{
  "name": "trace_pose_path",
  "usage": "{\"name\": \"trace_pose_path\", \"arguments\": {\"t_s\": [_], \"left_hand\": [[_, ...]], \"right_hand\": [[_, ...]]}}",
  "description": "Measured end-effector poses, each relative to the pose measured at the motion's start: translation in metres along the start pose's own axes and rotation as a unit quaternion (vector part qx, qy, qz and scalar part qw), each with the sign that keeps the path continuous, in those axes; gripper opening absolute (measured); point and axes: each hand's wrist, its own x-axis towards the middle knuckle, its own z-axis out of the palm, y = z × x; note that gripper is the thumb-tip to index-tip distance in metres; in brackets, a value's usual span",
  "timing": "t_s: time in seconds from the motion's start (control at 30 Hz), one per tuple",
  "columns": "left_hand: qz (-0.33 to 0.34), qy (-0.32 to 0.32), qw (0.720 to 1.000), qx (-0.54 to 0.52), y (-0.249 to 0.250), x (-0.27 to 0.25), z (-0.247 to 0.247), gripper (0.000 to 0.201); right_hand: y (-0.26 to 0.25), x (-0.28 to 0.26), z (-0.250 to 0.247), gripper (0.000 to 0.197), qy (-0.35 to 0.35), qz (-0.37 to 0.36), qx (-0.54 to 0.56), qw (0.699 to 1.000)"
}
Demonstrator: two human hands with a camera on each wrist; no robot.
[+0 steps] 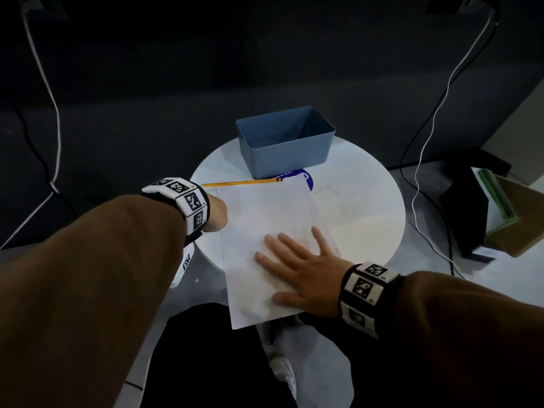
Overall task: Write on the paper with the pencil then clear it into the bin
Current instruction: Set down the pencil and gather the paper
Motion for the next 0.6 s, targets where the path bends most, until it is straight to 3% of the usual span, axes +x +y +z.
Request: {"name": "trace_pose_path", "arguments": {"t_s": [0.07, 0.13, 0.17, 0.23, 0.33, 0.47, 0.53, 0.6], "left_hand": [[-0.033, 0.013, 0.999, -0.017, -0.015, 0.023, 0.011, 0.039], [0.015, 0.002, 1.0, 0.001, -0.004, -0.04, -0.009, 0.023], [0.058, 0.027, 0.998, -0.024, 0.004, -0.079, -0.021, 0.025], [0.062, 0.024, 0.998, -0.007, 0.013, -0.09, -0.033, 0.034], [0.029, 0.036, 0.998, 0.042, 0.012, -0.085, -0.035, 0.038], [0.049, 0.049, 0.996, 0.047, 0.014, -0.089, -0.039, 0.038], [0.032, 0.044, 0.998, 0.032, 0.013, -0.088, -0.038, 0.038], [0.041, 0.047, 0.998, 0.031, 0.013, -0.09, -0.036, 0.038]], "right_hand": [[0.029, -0.008, -0.002, 0.079, -0.022, 0.065, -0.005, 0.998], [0.062, -0.019, -0.008, 0.085, -0.05, 0.156, -0.001, 0.987], [0.076, -0.025, -0.012, 0.087, -0.058, 0.198, 0.003, 0.979], [0.09, -0.034, -0.016, 0.08, -0.061, 0.243, 0.026, 0.968], [0.068, -0.031, -0.02, 0.082, -0.032, 0.196, 0.053, 0.979], [0.019, -0.017, -0.013, 0.088, -0.036, 0.082, 0.068, 0.994], [0.021, -0.014, -0.006, 0.091, -0.037, 0.091, 0.055, 0.994], [0.039, -0.018, -0.006, 0.09, -0.035, 0.15, 0.051, 0.987]]}}
